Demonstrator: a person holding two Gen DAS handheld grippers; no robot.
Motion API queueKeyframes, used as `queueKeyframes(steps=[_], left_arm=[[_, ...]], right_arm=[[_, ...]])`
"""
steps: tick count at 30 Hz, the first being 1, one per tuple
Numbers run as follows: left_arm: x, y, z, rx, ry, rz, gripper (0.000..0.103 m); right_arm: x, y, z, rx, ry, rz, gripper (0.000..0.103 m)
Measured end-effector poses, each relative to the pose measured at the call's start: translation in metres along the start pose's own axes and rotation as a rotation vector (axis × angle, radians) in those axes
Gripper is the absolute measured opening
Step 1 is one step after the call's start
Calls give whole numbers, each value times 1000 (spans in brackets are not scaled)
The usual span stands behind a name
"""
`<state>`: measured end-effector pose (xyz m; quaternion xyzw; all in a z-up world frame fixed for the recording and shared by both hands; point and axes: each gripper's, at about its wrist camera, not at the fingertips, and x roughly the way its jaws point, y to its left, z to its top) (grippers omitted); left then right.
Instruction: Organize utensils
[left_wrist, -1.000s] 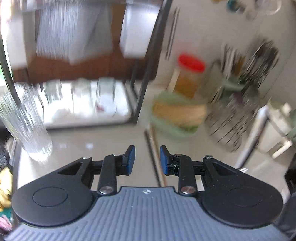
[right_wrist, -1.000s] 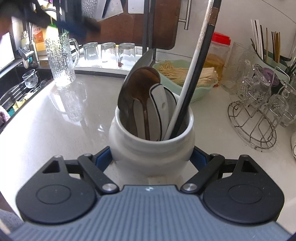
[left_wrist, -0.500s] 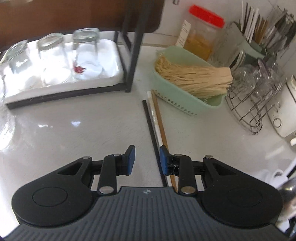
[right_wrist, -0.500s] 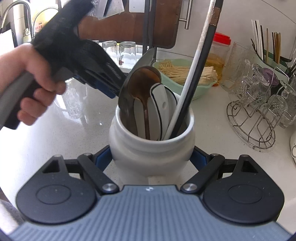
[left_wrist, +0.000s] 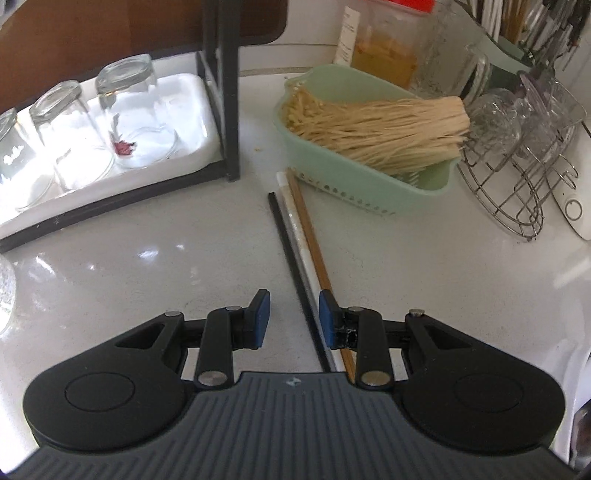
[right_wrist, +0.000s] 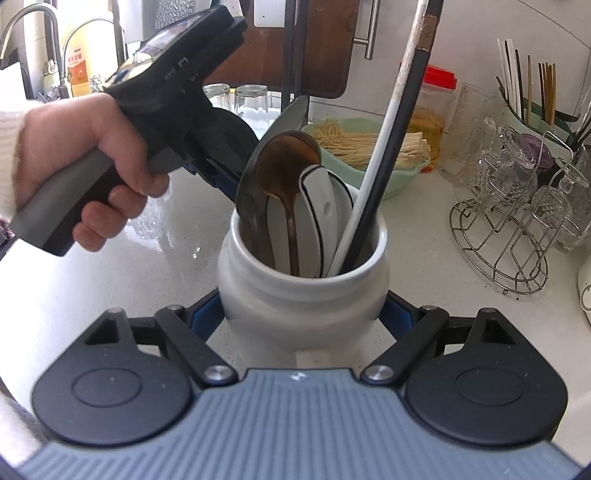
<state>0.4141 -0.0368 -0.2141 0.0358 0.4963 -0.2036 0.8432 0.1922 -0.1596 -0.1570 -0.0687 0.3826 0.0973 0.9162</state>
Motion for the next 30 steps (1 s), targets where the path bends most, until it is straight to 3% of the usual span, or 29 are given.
queueKeyframes(steps=[6,10,19,30], left_arm=[[4,-9,2,43,20,69,29],[2,-9,0,54,22,91,14],[-7,-8,-13,38,26,105,12],[-44,1,-64,17,94,69,12]], right_arm=[[0,-1,0,-3,-4,3,91],[0,-2,-1,-1,-8,3,91],[-1,-2,-1,-1,-12,4,91],[-1,-2,0,-4,-7,7,91]])
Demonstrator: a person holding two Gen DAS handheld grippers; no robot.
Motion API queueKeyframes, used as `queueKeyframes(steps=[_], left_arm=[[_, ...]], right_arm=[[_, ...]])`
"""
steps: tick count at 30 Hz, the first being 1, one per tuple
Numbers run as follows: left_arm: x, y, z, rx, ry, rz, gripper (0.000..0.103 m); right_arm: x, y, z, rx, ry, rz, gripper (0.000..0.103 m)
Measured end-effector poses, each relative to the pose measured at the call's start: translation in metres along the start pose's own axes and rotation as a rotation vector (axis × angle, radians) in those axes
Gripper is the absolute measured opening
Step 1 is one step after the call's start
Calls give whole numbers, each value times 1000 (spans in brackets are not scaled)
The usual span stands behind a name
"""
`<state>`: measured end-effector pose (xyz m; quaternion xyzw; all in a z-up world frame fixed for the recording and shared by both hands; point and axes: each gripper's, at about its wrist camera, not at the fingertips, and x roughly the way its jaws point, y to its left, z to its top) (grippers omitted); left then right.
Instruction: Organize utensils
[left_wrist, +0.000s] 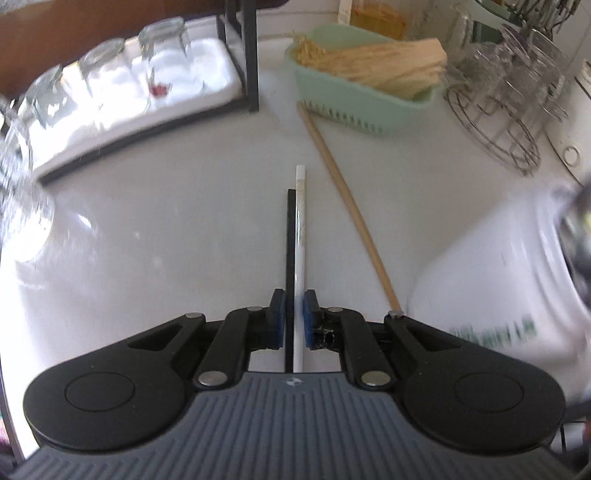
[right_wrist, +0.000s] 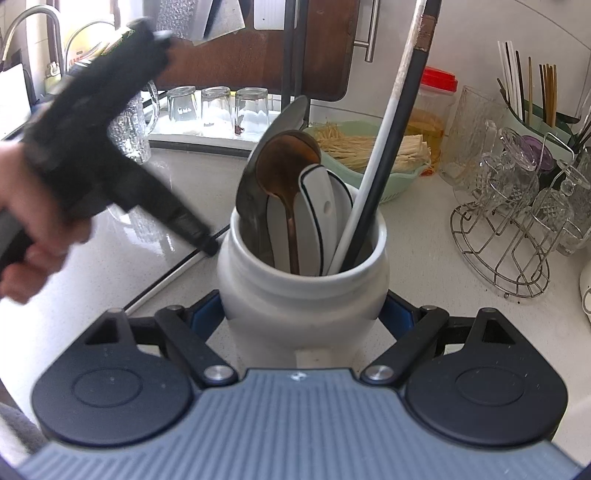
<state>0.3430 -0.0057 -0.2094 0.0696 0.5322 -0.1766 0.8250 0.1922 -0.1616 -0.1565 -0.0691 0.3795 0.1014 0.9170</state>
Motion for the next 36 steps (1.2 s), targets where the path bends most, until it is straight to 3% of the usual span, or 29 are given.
queueKeyframes(steps=[8,13,18,36], left_arm=[[-12,5,-19,-32,37,-36,12],[-20,17,-16,-94,5,-82,14],[-16,28,-4,-121,-30,-74,14],[13,14,20,-41,-20,-37,14]], right_arm=[[1,0,1,-10,3,4,91],[1,1,1,-15,5,5,91],[1,0,1,-15,5,4,91],[2,-1,1,-18,0,12,91]])
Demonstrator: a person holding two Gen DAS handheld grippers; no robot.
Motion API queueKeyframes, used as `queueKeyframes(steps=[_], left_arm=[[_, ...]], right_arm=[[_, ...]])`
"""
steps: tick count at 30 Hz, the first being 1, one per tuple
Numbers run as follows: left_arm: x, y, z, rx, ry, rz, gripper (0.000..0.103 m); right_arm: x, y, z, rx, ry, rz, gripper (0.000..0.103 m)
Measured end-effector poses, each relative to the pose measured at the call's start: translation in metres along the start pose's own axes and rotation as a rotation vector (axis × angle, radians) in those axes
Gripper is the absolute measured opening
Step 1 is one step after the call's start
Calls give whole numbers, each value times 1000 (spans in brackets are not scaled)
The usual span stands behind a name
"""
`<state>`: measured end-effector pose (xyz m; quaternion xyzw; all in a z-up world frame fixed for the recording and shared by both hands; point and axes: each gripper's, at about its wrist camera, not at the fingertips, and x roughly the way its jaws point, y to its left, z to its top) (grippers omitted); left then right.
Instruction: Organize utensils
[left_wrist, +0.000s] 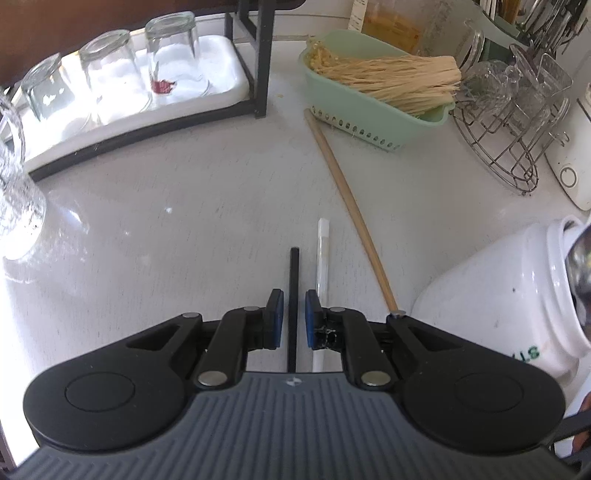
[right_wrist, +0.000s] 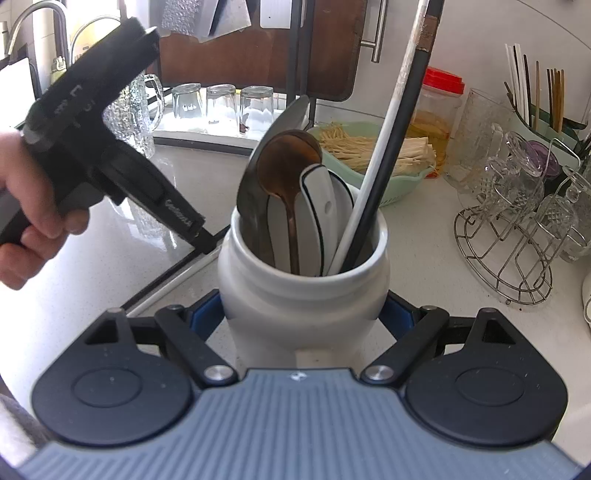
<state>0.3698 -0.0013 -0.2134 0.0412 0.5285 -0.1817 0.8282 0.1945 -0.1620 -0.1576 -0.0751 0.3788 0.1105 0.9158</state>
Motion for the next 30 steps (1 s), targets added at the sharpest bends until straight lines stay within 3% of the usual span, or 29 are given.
queueKeyframes(steps=[10,13,18,22,30], left_arm=[[8,-14,16,20,18,55,14],[8,-19,17,32,28,80,7],[7,-20,13,25,21,90,5],[-6,-18,10,10,-12,98,5],[-69,-9,2,-79,-130,67,5]], right_arm=[[1,0,2,-6,8,4,91],[1,0,2,-8,10,4,91],[1,0,2,-9,7,4,91],[2,0,3,-13,15,9,91],[3,1,6,-16,26,12,91]])
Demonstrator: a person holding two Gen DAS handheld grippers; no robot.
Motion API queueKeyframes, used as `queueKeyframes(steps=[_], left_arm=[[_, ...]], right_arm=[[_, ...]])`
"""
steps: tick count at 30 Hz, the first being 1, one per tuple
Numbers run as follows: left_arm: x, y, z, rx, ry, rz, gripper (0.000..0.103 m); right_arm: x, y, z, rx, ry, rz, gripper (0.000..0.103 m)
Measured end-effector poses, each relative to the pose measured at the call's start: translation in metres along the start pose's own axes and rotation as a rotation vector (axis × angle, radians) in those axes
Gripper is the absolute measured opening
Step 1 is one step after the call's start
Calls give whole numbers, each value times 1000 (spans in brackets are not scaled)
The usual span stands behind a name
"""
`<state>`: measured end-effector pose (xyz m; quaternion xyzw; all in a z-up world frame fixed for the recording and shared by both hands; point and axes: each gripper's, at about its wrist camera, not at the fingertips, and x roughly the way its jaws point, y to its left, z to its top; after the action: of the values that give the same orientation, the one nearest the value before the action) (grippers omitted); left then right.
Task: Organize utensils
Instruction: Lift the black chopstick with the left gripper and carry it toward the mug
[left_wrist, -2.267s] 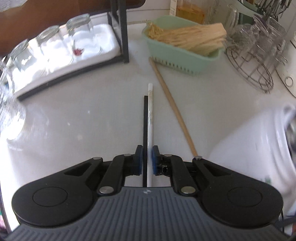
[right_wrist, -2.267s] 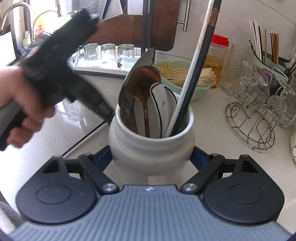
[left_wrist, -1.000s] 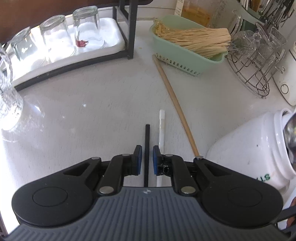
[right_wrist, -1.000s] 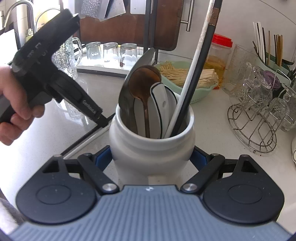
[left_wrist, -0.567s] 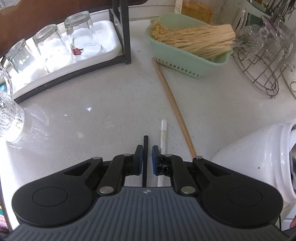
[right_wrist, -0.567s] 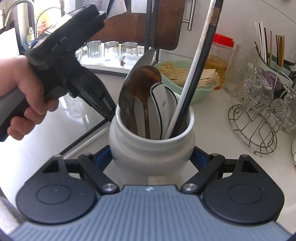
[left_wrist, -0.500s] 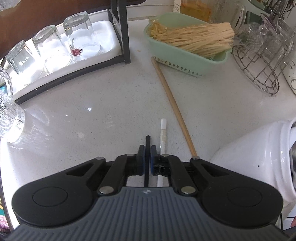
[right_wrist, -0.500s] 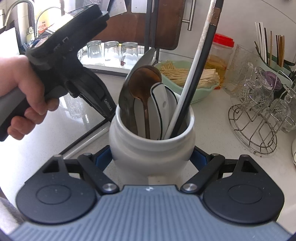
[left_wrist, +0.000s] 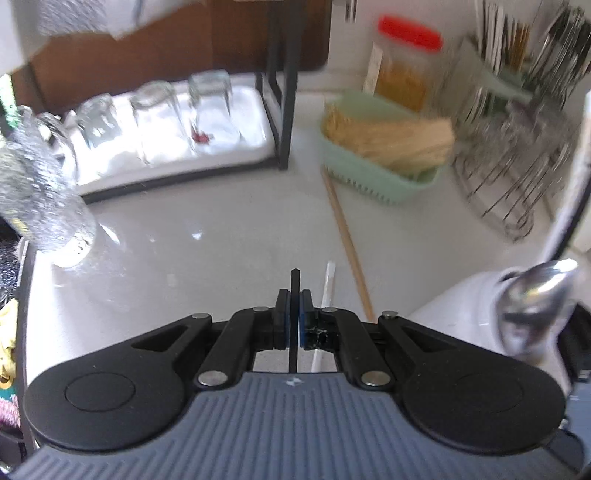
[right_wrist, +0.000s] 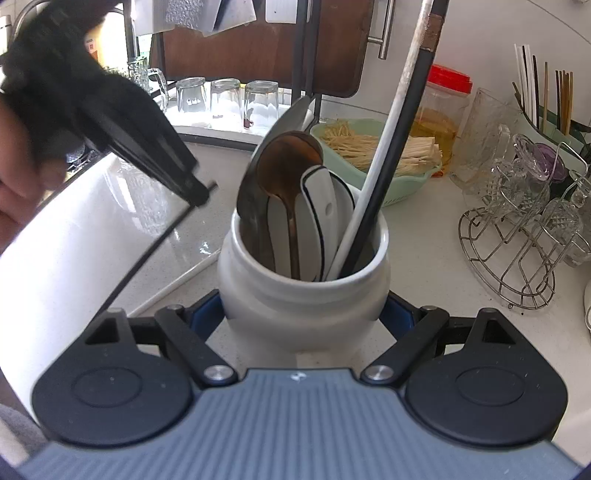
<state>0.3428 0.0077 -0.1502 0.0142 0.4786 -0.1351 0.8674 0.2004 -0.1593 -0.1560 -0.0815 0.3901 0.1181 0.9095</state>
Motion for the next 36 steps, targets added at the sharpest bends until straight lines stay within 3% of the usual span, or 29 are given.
queueKeyframes(steps=[6,14,36], left_arm=[[-61,7,-7,-78,-99,-64,5],[-121,0,-9,-87,-207,-139,5],[-196,-30,1,16,-320,-210,5]], right_arm=[[0,1,-2,1,-4,0,91],[-1,2,-2,11,-6,-5,91],[-2,2,-4,19,-16,-10,91]])
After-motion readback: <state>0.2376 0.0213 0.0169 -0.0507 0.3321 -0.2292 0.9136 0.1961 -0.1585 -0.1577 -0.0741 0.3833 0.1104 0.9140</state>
